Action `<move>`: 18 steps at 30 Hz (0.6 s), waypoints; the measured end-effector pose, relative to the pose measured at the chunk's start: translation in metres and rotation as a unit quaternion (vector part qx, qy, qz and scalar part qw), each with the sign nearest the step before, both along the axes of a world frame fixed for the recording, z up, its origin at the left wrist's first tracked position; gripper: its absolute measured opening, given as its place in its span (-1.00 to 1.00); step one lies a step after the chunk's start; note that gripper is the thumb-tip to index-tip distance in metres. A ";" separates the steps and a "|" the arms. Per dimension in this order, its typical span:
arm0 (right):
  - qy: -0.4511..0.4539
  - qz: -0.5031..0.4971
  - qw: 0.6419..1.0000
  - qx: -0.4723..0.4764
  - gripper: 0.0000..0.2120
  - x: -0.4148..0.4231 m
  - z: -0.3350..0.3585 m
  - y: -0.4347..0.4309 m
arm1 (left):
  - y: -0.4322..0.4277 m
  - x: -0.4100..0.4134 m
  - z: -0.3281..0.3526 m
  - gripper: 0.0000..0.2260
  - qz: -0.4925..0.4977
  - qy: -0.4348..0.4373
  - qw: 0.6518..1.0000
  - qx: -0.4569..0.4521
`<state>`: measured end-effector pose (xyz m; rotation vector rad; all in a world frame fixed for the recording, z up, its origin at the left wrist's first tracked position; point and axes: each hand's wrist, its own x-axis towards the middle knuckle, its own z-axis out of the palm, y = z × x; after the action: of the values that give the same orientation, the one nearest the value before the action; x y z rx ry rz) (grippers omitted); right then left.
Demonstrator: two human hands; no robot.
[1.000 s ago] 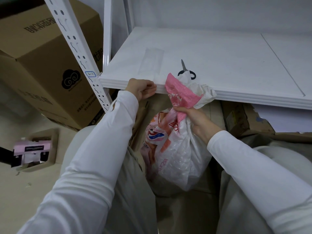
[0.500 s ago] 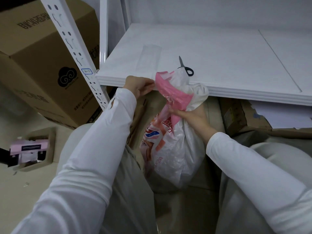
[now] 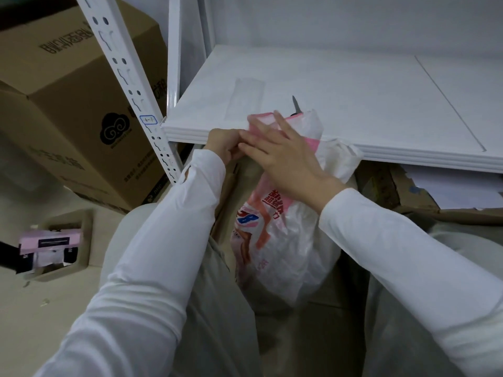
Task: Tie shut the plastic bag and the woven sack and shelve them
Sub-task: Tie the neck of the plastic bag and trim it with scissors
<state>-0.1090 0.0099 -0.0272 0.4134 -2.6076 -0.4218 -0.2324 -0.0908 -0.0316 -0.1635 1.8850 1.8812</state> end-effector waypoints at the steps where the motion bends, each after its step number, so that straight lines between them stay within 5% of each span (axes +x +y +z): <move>1: -0.051 -0.045 0.998 -0.001 -0.55 -0.003 0.005 -0.004 | 0.000 0.000 0.000 -0.90 -0.004 -0.010 1.000 0.004; 4: -0.076 -0.176 0.982 -0.004 -0.60 -0.011 0.016 -0.008 | 0.002 0.001 -0.001 -0.90 -0.005 -0.044 0.998 0.032; 8: -0.066 -0.228 0.971 0.024 -0.76 -0.029 0.017 -0.008 | 0.003 0.004 0.000 -0.96 -0.001 -0.040 0.998 0.038; 18: -0.123 -0.177 0.976 0.013 -0.65 -0.068 -0.011 0.013 | -0.015 -0.001 0.005 -0.93 -0.012 -0.043 0.999 0.015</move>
<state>-0.1766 0.0230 -0.0381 0.0036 -2.9288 -0.5515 -0.2333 -0.1056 -0.0261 -0.2073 1.7934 1.8560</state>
